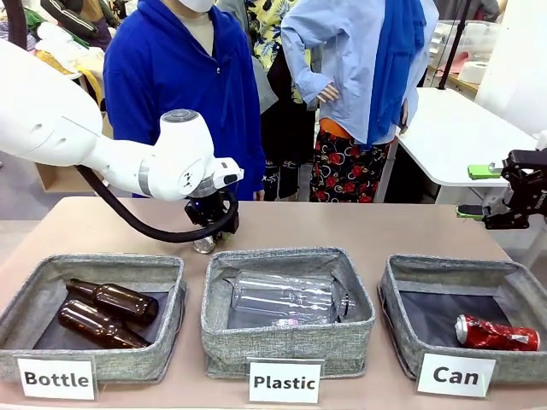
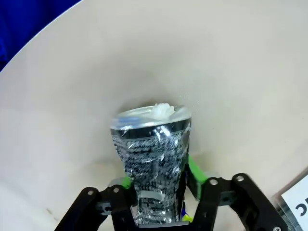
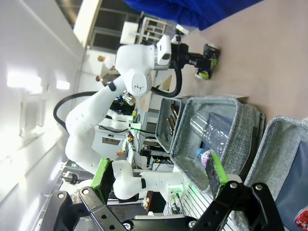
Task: Sort the can waste into the basket.
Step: Pick up the can waste from the table and place it in the right Fabric basket.
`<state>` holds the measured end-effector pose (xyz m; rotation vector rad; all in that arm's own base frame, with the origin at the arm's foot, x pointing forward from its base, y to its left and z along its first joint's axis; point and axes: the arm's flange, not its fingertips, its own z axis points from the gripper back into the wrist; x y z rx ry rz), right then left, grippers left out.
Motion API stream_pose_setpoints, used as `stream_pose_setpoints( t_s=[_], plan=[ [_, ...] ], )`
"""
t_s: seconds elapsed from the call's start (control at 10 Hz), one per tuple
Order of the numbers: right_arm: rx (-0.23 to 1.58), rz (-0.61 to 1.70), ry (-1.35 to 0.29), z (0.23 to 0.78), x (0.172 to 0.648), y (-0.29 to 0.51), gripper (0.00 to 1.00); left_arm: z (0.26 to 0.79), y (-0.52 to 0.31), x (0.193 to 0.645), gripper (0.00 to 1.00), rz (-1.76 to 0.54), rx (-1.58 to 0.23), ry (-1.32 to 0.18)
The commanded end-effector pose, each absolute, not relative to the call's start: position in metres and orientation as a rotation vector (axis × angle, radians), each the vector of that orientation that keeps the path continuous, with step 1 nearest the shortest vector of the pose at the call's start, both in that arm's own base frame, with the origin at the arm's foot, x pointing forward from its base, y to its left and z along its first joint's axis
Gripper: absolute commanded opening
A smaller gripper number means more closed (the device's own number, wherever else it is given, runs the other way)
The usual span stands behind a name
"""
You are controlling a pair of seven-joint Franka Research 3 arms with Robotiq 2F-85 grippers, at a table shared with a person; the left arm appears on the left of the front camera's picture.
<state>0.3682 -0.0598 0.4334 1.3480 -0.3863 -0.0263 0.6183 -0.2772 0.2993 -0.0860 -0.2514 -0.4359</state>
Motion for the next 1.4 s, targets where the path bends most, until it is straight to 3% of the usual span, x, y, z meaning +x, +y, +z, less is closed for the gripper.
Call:
stream_pose_setpoints(
  t_s=[0.0, 0.2, 0.4, 0.7, 1.1, 1.2, 1.3],
  plan=[
    [1.343, -0.017, -0.389, 0.436, 0.368, -0.062, 1.00, 0.296, -0.275, 0.615, 0.00, -0.420, -0.053, -0.280],
    [1.343, -0.017, -0.389, 0.436, 0.368, -0.062, 1.00, 0.308, -0.271, 0.612, 0.00, -0.431, -0.050, -0.317],
    [1.343, -0.017, -0.389, 0.436, 0.368, -0.062, 1.00, 0.358, -0.246, 0.593, 0.00, -0.422, -0.090, -0.388],
    [1.343, -0.017, -0.389, 0.436, 0.368, -0.062, 1.00, 0.457, -0.178, 0.505, 0.00, -0.446, -0.276, -0.476],
    [1.343, -0.017, -0.389, 0.436, 0.368, -0.062, 1.00, 0.485, -0.114, 0.399, 0.00, -0.751, -0.432, -0.537],
    [1.343, -0.017, -0.389, 0.436, 0.368, -0.062, 1.00, 0.490, -0.102, 0.390, 0.00, -0.768, -0.528, -0.655],
    [1.343, -0.017, -0.389, 0.436, 0.368, -0.062, 1.00, 0.493, -0.145, 0.416, 0.00, -0.652, -0.415, -0.528]
  ],
)
